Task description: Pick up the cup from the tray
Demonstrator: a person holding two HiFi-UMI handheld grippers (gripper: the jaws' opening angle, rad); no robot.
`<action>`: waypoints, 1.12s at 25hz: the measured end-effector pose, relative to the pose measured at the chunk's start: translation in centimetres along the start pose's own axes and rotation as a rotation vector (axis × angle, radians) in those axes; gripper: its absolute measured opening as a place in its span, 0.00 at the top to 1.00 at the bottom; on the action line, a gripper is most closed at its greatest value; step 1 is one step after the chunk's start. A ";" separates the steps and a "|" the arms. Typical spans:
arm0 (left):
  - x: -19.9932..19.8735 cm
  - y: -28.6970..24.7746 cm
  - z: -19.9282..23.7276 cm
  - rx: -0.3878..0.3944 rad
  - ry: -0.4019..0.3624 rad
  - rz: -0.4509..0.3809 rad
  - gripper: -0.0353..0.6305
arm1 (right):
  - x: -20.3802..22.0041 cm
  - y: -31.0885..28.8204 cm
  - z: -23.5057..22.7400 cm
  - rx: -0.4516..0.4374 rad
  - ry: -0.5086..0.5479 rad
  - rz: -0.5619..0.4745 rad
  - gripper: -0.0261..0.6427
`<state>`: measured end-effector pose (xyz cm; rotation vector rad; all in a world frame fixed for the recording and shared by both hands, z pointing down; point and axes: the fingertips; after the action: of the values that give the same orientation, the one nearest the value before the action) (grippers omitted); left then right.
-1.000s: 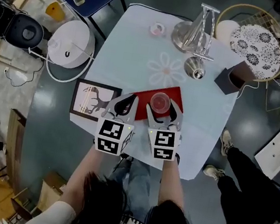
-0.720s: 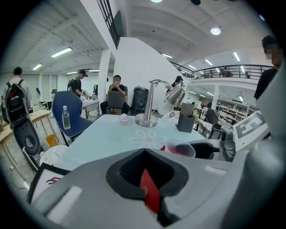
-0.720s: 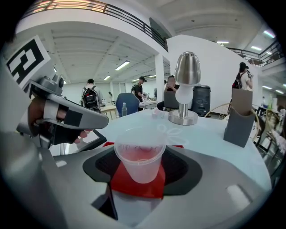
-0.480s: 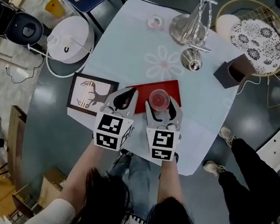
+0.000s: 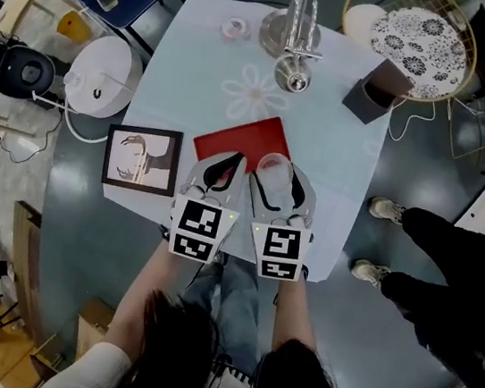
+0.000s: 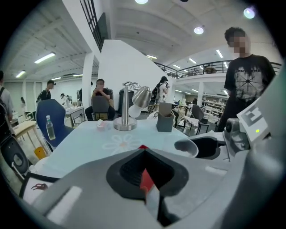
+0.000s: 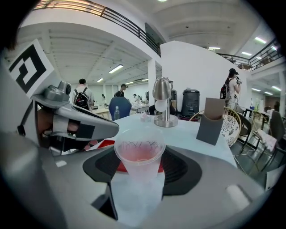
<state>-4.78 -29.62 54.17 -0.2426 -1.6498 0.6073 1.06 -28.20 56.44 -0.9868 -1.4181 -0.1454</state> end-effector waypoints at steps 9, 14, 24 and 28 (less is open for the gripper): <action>-1.0 1.2 -3.9 0.072 0.019 -0.002 0.95 | 1.9 5.5 -2.1 0.098 -0.040 0.009 0.50; -0.8 1.1 -5.7 0.101 0.006 0.000 0.95 | 3.2 7.3 -3.2 0.138 -0.066 0.011 0.50; -0.8 0.3 -8.0 0.129 0.019 0.007 0.95 | 5.9 8.9 -4.6 0.165 -0.110 0.028 0.50; -0.7 0.1 -8.7 0.138 0.013 0.008 0.95 | 7.4 9.5 -5.1 0.173 -0.117 0.044 0.50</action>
<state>3.75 -27.73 54.09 -0.1524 -1.5872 0.7209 12.39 -22.25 59.05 -0.8942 -1.4874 0.0685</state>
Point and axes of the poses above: the fingertips, and each gripper's own axes: y backward along the fingers, z to its left, x out of its underside, and after that the axes turned 15 degrees about -x, right-handed
